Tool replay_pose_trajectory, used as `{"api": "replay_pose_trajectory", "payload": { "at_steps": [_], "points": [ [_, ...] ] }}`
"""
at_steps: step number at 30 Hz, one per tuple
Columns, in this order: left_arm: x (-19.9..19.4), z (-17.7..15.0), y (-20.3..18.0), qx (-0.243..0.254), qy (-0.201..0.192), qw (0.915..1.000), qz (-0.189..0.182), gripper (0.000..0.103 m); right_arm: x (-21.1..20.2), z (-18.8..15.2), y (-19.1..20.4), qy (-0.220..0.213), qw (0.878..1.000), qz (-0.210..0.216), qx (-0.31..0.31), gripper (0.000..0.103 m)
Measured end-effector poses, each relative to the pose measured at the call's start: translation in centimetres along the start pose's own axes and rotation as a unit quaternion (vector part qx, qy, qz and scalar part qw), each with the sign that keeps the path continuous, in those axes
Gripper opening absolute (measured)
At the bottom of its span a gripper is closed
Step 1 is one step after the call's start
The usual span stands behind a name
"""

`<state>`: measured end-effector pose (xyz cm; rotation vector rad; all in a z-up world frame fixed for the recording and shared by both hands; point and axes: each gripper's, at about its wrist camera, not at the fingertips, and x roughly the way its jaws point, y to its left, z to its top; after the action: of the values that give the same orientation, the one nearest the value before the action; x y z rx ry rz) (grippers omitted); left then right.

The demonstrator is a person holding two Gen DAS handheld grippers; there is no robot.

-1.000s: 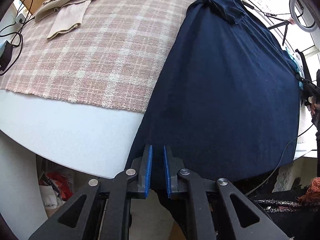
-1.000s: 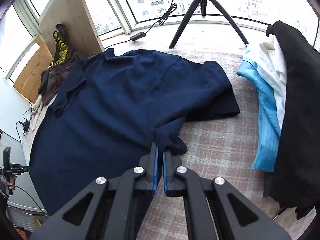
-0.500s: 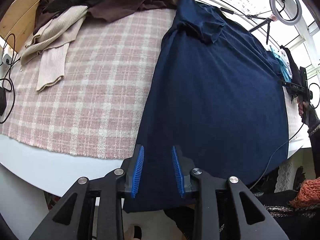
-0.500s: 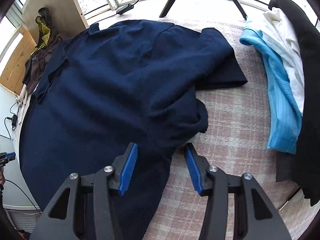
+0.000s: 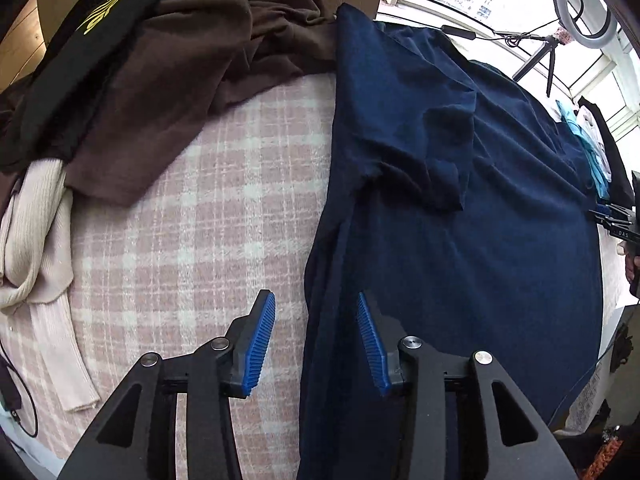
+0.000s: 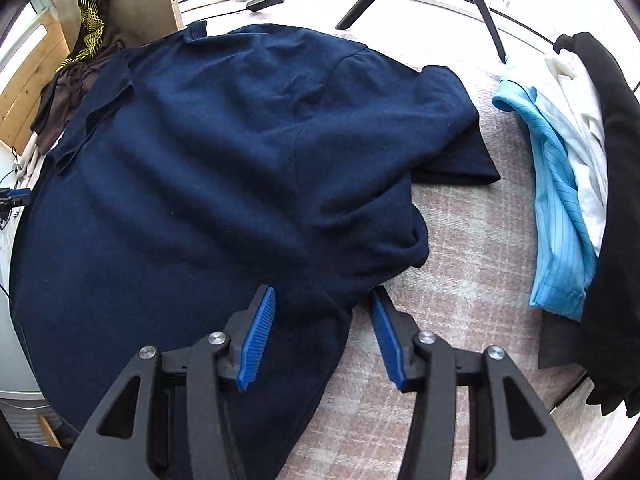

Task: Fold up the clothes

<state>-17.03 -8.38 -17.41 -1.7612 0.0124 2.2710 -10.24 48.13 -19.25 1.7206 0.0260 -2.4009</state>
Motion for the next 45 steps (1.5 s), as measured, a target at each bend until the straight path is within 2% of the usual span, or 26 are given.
{"api": "replay_pose_trajectory", "payload": {
  "at_steps": [4,10,11,12,14,20,21,22,24,26,28,31,32,34,35,37,38,39,42,45],
  "points": [
    [1.7,2.2,-2.7,0.018,0.007,0.9997,0.016,0.041,-0.1,-0.2,-0.3,-0.002,1.000,0.004,0.003,0.048],
    [2.6,5.1,-3.7,0.028,0.003,0.9994,0.019,0.038,-0.3,-0.4,-0.8,-0.005,1.000,0.008,0.007,0.048],
    [2.8,5.5,-3.7,0.026,0.003,0.9995,0.016,0.031,-0.3,-0.5,-0.8,-0.006,1.000,0.009,0.006,0.048],
    [2.9,5.7,-3.6,0.024,0.005,0.9996,0.013,0.018,-0.4,-0.6,-0.8,-0.006,1.000,0.010,0.005,0.048],
    [3.0,6.1,-3.7,0.025,0.007,0.9996,0.009,0.008,-0.4,-0.8,-1.0,-0.007,1.000,0.015,0.007,0.048],
    [2.9,6.8,-4.6,0.044,0.004,0.9988,0.019,0.004,-0.6,-0.7,-1.4,-0.013,0.999,0.026,0.019,0.047],
    [2.7,7.0,-4.8,0.047,0.001,0.9985,0.027,0.004,-0.6,-0.7,-1.3,-0.015,1.000,0.023,0.015,0.034],
    [2.5,7.1,-5.1,0.051,-0.003,0.9981,0.034,0.003,-0.4,-0.5,-1.1,-0.013,0.999,0.027,0.013,0.007],
    [2.0,7.5,-4.4,0.051,-0.012,0.9969,0.058,0.003,-0.3,0.1,-0.5,-0.010,0.999,0.033,0.011,0.006],
    [1.4,7.7,-2.8,0.046,-0.023,0.9950,0.086,0.003,-1.4,0.3,-0.3,-0.028,0.999,0.017,-0.002,0.006],
    [0.9,8.0,-1.1,0.040,-0.033,0.9922,0.113,0.000,-2.3,0.3,-1.1,-0.045,0.999,0.012,0.012,0.005],
    [3.1,8.5,1.4,-0.015,-0.001,0.9945,0.103,0.000,0.0,0.3,-0.4,-0.008,1.000,-0.005,0.005,0.006],
    [3.2,8.4,1.6,-0.019,-0.001,0.9969,0.076,0.000,0.1,0.4,-0.1,-0.008,1.000,-0.013,-0.005,0.006],
    [2.4,8.1,1.2,-0.006,-0.011,0.9973,0.072,0.000,-0.7,0.6,-0.1,-0.013,1.000,-0.001,0.002,0.010],
    [1.9,7.8,1.0,0.004,-0.011,0.9982,0.059,0.002,-1.1,0.7,-0.2,-0.014,1.000,0.008,0.008,0.014],
    [1.0,7.1,0.6,0.019,-0.003,0.9988,0.046,0.013,-2.2,0.3,-0.6,-0.018,1.000,0.013,0.016,0.031],
    [0.9,6.8,0.0,0.029,0.002,0.9984,0.048,0.019,-2.8,-0.1,-0.8,-0.020,1.000,0.014,0.019,0.034],
    [0.6,4.9,-0.4,0.037,0.004,0.9981,0.050,0.019,-3.3,-0.7,-1.0,-0.022,0.999,0.020,0.028,0.037],
    [-1.3,-0.9,1.3,0.031,0.009,0.9994,0.016,0.019,-4.8,-3.0,-1.4,-0.034,0.997,0.047,0.057,0.037],
    [-0.4,-4.9,-2.6,0.050,0.021,0.9985,0.002,0.019,-5.4,-5.1,0.1,-0.039,0.997,0.040,0.043,0.037]
  ]
}}
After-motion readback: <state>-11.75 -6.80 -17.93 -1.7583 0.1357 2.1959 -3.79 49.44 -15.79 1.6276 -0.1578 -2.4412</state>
